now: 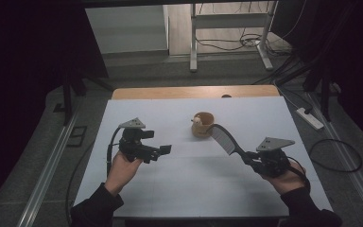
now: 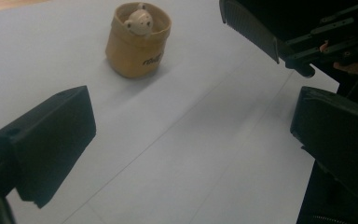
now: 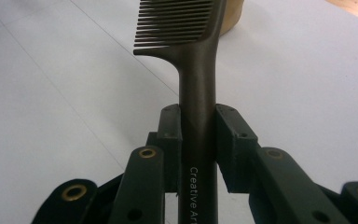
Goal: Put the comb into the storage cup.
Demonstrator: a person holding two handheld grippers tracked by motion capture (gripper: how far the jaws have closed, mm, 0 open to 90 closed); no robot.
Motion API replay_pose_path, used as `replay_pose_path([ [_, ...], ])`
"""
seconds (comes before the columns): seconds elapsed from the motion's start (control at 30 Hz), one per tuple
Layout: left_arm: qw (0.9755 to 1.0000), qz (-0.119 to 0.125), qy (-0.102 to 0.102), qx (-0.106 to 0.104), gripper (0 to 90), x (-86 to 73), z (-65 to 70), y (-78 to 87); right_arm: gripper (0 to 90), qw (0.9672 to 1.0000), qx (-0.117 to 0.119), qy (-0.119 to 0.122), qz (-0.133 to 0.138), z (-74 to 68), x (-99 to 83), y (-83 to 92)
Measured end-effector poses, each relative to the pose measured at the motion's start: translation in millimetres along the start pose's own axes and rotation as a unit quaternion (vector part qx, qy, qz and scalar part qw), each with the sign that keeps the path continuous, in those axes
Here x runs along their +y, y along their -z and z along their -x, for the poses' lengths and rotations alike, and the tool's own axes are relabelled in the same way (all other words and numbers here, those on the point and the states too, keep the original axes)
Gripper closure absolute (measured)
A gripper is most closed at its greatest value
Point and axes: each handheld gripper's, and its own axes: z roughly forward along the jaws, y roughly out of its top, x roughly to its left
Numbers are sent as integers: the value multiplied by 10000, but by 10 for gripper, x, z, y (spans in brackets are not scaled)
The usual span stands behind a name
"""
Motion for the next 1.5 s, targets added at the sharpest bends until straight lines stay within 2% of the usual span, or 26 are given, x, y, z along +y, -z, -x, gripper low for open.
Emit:
replay_pose_path([
  [0.2,9999,50,-55,-117,1,103,22,-114,723,9999,15,69,94,-47,10,17],
  [0.27,9996,138,23,-262,1,116,19,-151,723,9999,16,100,120,-70,14,21],
  [0.3,9996,138,23,-262,1,116,19,-151,723,9999,16,100,120,-70,14,21],
  [0.33,9991,177,91,-370,1,116,20,-184,723,9998,30,138,146,-95,19,18],
  [0.7,9987,273,109,-412,0,114,35,-178,723,9992,159,241,268,-193,59,8],
  [0.87,9984,184,92,-521,0,112,36,-207,723,9986,244,337,315,-250,78,-15],
  [1.23,9979,129,105,-618,0,129,79,-266,723,9974,410,442,390,-360,114,-59],
  [1.5,9966,41,131,-812,0,145,106,-319,723,9960,516,588,433,-467,148,-95],
])
